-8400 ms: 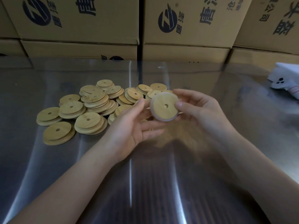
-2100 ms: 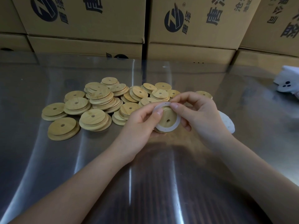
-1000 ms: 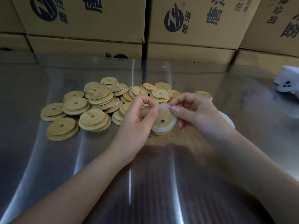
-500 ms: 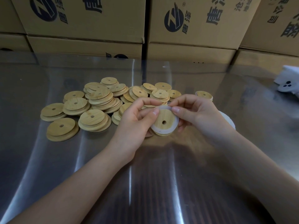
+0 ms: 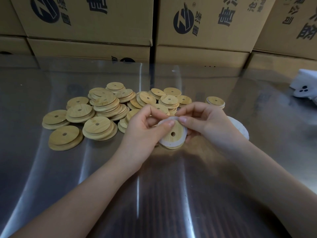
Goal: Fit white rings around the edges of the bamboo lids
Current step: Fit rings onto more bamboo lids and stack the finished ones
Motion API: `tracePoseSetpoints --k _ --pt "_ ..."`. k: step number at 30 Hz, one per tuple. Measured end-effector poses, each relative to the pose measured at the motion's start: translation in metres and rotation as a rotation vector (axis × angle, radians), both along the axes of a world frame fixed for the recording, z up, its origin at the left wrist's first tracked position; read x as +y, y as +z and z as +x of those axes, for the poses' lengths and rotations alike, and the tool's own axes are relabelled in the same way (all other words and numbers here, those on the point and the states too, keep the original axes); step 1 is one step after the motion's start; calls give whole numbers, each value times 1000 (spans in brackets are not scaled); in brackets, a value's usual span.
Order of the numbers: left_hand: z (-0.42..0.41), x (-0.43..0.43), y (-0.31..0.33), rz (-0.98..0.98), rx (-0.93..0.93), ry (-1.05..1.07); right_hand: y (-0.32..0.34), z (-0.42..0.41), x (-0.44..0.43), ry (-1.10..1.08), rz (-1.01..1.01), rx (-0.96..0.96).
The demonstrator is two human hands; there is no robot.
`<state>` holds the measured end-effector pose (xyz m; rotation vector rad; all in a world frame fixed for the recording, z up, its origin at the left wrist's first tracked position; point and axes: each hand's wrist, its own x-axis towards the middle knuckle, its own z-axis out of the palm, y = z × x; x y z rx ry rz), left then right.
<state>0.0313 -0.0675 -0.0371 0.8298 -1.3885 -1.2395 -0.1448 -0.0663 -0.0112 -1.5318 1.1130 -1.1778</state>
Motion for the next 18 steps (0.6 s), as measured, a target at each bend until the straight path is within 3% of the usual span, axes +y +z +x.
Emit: tracePoseSetpoints --k 10,18 --pt "-2 -4 1 8 44 135 -1 0 -1 10 -7 -25" --pt "1 -5 6 109 146 111 4 -4 -3 26 42 -99"
